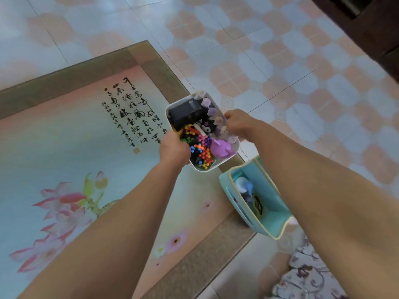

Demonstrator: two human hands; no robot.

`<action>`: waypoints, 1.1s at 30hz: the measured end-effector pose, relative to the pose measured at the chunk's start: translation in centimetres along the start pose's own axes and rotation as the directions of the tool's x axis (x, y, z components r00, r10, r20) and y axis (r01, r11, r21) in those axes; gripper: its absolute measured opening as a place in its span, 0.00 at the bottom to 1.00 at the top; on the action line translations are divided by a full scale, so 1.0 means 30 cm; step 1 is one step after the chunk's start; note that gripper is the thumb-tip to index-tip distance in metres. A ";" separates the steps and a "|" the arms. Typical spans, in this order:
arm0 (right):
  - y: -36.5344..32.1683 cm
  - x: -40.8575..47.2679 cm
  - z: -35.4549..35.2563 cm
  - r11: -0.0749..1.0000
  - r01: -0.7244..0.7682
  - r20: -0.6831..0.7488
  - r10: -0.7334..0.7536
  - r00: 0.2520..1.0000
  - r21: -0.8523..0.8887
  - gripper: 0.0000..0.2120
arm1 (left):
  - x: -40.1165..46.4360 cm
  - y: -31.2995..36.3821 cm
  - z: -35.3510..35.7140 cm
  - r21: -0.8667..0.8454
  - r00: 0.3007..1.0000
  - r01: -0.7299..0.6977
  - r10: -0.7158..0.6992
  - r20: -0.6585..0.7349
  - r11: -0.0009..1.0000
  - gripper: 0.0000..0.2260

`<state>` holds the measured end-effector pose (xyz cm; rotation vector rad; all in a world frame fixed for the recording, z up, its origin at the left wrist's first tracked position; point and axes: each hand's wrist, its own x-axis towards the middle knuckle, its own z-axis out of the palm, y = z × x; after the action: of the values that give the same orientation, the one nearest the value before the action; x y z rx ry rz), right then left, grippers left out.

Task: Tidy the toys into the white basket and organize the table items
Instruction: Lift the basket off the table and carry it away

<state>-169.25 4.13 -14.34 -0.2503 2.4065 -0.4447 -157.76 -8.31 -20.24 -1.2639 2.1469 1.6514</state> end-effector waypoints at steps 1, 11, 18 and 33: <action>0.028 0.010 -0.008 1.000 -0.013 0.009 0.014 1.000 -0.007 0.14 | 0.004 0.004 0.034 0.005 1.000 0.005 -0.005 0.006 1.000 0.10; 0.151 0.105 -0.003 0.995 -0.073 0.057 0.077 0.995 -0.074 0.16 | 0.060 -0.017 0.206 0.013 0.998 0.063 -0.063 0.000 0.998 0.10; 0.194 0.136 0.019 0.987 -0.109 0.118 0.123 0.985 -0.115 0.20 | 0.063 -0.040 0.242 0.058 0.996 0.088 -0.089 0.012 0.994 0.09; 0.217 0.128 0.015 0.985 -0.111 0.103 0.125 0.987 -0.133 0.20 | 0.042 -0.020 0.265 0.122 0.992 0.094 -0.103 0.068 0.988 0.13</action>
<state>-172.28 8.91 -19.38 -0.1822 2.3283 -0.2180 -160.97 -2.20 -24.41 -1.2341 2.0702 1.4849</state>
